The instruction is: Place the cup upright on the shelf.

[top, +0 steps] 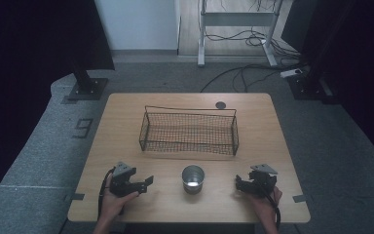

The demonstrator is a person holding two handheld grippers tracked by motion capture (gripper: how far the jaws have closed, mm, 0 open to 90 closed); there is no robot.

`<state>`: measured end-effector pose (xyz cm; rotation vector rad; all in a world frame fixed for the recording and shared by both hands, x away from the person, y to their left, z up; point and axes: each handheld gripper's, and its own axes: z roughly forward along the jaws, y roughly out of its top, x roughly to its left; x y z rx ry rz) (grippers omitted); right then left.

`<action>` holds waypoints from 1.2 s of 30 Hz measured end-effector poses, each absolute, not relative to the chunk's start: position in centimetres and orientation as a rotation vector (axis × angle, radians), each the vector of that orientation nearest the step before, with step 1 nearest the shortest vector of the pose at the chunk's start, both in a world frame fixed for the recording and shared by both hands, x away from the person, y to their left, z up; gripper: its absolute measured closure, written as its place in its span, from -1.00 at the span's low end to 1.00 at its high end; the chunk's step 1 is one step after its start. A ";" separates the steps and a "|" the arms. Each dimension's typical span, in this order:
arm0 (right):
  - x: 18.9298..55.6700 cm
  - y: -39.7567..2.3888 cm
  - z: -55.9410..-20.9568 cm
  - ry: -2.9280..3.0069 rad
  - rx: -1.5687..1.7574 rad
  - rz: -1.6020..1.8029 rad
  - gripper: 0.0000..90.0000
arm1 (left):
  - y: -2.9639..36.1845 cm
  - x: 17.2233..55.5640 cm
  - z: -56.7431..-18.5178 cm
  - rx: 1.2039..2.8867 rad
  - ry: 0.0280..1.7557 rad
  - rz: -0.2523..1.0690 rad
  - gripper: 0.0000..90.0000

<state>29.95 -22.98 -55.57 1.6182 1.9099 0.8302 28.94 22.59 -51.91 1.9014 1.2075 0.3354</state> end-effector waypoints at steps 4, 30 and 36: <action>29.9 -22.9 -55.6 1.918 1.611 0.836 -0.90 | 22.6 28.9 -51.9 1.898 1.210 0.336 -0.67; 29.9 -23.0 -55.6 1.930 1.600 0.841 -0.90 | 21.4 27.2 -48.9 1.875 1.092 0.347 -0.67; 29.9 -23.0 -55.6 1.929 1.602 0.841 -0.90 | 21.4 27.1 -48.7 1.876 1.082 0.331 -0.67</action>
